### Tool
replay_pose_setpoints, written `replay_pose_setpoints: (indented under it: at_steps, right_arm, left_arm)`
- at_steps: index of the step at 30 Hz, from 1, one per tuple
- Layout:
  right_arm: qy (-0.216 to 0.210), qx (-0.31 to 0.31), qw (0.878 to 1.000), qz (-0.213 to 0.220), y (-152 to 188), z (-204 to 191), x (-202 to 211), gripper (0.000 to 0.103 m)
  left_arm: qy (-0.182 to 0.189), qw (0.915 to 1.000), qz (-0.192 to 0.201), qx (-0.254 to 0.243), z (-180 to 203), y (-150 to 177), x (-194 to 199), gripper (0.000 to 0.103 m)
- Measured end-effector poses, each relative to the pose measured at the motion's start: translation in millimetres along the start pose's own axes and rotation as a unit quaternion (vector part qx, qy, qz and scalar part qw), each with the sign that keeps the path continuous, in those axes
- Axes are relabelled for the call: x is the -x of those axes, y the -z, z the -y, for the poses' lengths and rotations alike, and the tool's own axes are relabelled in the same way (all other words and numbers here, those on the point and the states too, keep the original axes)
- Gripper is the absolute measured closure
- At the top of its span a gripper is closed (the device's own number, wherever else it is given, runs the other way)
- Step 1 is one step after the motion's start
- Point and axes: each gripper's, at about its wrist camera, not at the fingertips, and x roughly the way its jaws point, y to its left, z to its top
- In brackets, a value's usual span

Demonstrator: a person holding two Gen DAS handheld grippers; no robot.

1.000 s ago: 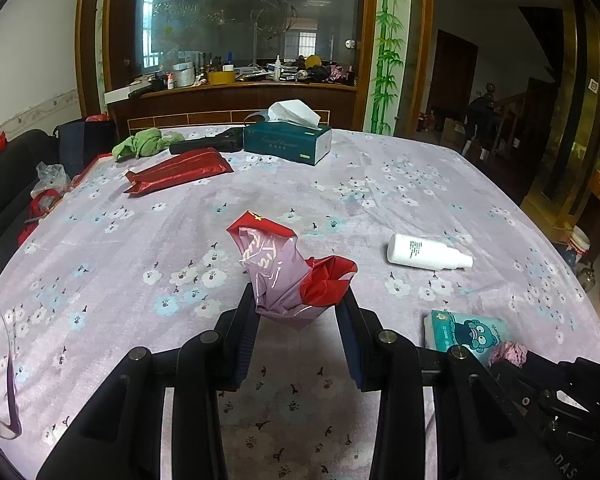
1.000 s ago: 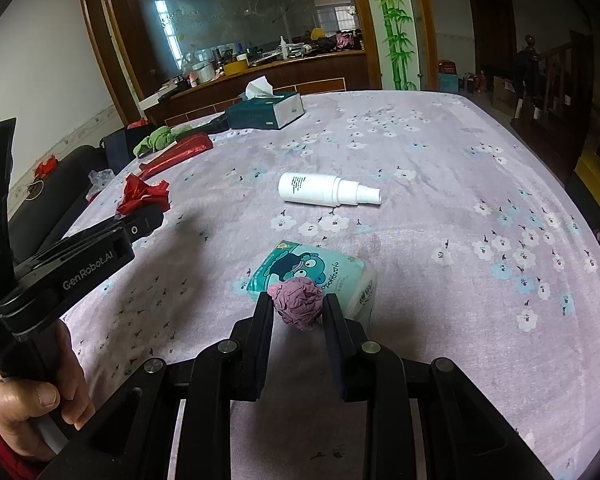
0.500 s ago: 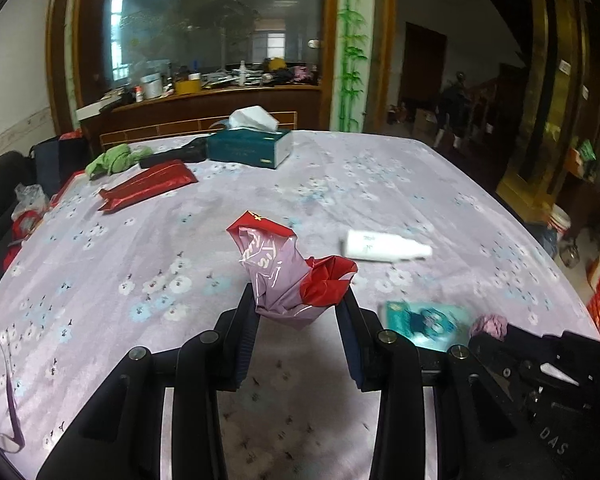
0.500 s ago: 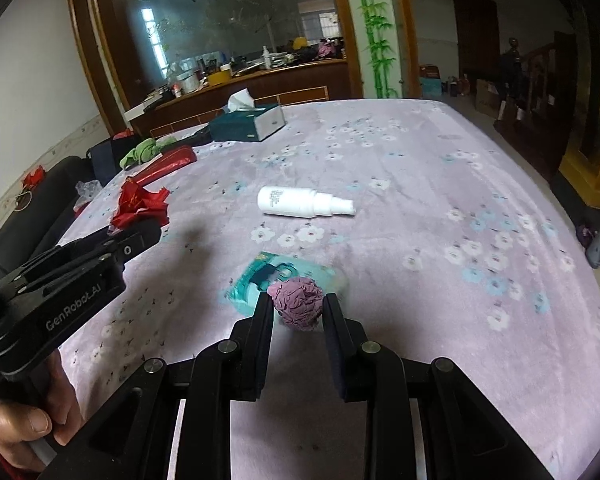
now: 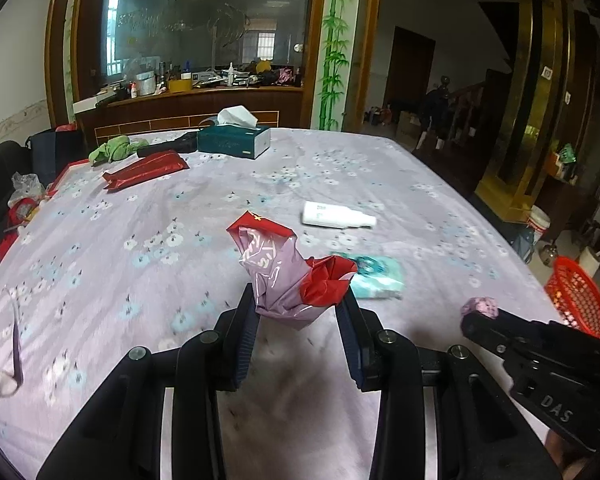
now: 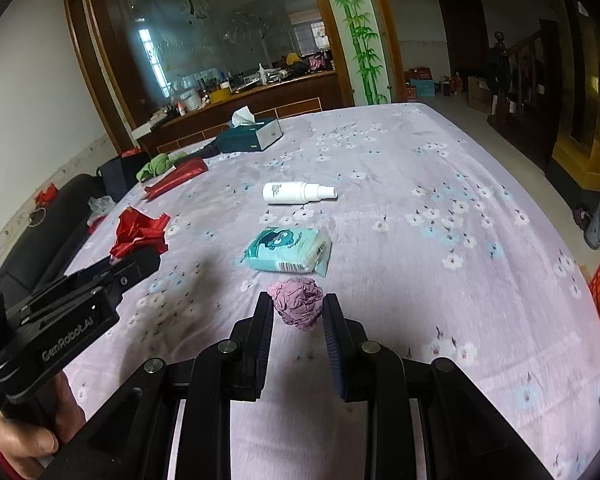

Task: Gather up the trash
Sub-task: 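Carry the red and pink wrapper with the left tool toward the basket while the right tool carries the tissue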

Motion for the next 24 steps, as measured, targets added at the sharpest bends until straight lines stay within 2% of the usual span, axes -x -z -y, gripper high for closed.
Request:
replay_pose_setpoints:
  at_steps: [13,24]
  right_arm:
    - [-0.015,-0.018,0.999,0.025,15.2,18.9,53.4,0.076]
    - [-0.007,-0.047,0.998,0.037,10.7,53.0,67.9,0.076]
  left_arm:
    - [0.02,0.9995,0.005,-0.025,52.7,23.1,39.6,0.066]
    - [0.034,0.9985,-0.006,-0.044,75.9,26.3,29.6,0.066]
